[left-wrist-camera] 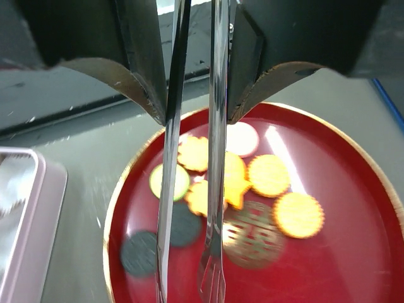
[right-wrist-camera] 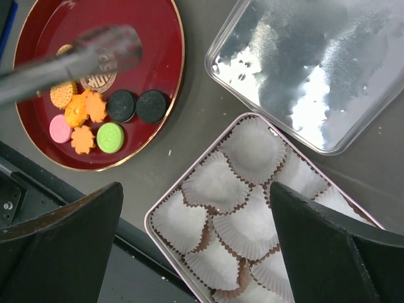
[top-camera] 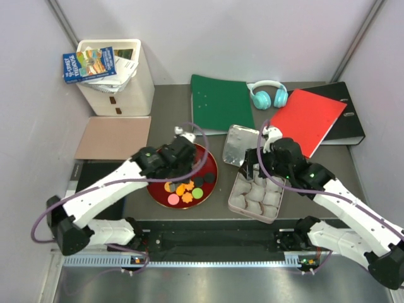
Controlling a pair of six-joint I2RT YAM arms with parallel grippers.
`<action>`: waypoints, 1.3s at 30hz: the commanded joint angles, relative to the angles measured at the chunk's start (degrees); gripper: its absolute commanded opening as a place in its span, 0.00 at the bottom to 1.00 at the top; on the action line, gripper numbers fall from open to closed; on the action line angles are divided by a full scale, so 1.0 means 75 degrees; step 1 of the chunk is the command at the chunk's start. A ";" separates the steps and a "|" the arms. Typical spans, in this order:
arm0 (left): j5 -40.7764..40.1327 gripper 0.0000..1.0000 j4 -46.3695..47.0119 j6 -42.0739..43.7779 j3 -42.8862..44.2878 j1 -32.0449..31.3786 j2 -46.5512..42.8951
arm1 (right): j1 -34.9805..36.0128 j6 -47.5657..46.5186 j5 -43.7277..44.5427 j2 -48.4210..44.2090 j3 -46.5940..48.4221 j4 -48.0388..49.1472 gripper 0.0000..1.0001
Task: Pack the cookies
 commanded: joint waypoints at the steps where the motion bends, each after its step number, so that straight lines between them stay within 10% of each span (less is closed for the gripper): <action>1: -0.0760 0.45 -0.0094 -0.0275 0.0525 -0.0975 0.0720 | 0.0063 -0.0039 0.0355 -0.0357 0.0186 -0.0092 0.99; 39: -0.0773 0.52 -0.0691 -0.0579 0.0819 -0.2265 0.1869 | 0.0063 0.0055 0.0367 -0.0580 -0.0118 -0.0069 0.99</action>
